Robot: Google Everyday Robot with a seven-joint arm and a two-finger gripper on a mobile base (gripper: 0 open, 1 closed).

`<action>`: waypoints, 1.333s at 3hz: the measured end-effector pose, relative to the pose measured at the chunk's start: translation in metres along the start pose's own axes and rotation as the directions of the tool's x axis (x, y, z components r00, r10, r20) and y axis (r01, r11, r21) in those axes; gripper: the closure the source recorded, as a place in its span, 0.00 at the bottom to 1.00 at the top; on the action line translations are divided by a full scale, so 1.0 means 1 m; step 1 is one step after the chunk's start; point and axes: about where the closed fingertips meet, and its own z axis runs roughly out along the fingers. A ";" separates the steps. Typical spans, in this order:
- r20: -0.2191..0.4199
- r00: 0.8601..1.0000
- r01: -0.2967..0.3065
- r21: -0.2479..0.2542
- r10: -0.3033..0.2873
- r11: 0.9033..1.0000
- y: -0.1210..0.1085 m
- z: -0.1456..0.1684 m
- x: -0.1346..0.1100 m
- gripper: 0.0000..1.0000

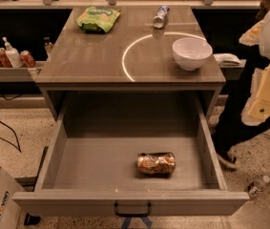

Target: Pick orange can from top drawer and place on counter

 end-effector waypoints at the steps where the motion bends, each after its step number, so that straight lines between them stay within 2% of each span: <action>1: 0.000 1.000 0.000 0.000 0.000 1.000 0.000 0.000 0.000 0.00; 2: 0.035 0.999 0.010 -0.002 -0.010 1.000 0.006 0.018 -0.003 0.00; 4: 0.133 0.991 0.002 -0.065 0.006 0.998 0.019 0.082 -0.014 0.00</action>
Offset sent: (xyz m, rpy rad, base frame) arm 0.0017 0.0201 -0.0570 0.0918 -0.0074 0.0548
